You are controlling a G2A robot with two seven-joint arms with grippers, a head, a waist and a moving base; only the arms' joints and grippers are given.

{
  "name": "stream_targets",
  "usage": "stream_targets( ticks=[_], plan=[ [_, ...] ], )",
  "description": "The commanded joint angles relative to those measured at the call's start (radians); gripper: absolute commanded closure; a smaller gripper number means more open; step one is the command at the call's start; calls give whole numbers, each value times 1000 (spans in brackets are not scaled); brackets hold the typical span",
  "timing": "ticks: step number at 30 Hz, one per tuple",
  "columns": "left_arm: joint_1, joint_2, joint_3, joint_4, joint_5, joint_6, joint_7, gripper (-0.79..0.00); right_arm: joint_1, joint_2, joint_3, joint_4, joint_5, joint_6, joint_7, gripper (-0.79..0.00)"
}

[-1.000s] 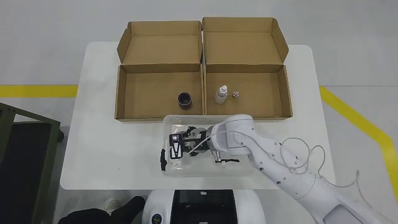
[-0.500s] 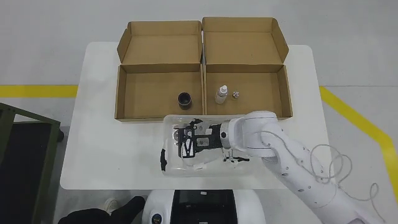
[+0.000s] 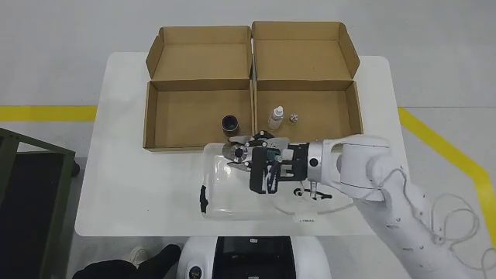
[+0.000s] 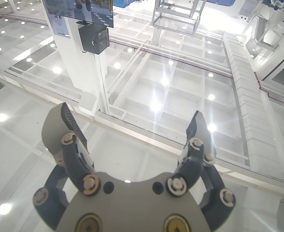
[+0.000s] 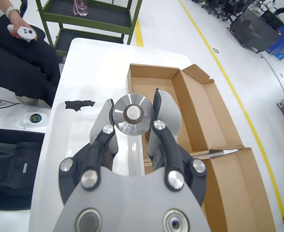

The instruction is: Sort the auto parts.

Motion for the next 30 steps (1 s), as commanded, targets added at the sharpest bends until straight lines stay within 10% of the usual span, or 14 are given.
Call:
stream_targets(
  ticks=[1, 20, 30],
  plan=[
    [0, 0, 0, 0, 0, 0, 0, -785, -9, 4, 30, -14, 0, 6, -19, 0],
    [0, 0, 0, 0, 0, 0, 0, -785, -75, 28, 183, -51, 21, 21, -190, 0],
    [0, 0, 0, 0, 0, 0, 0, -785, 34, 6, -20, 76, -5, 38, -97, 0]
  ],
)
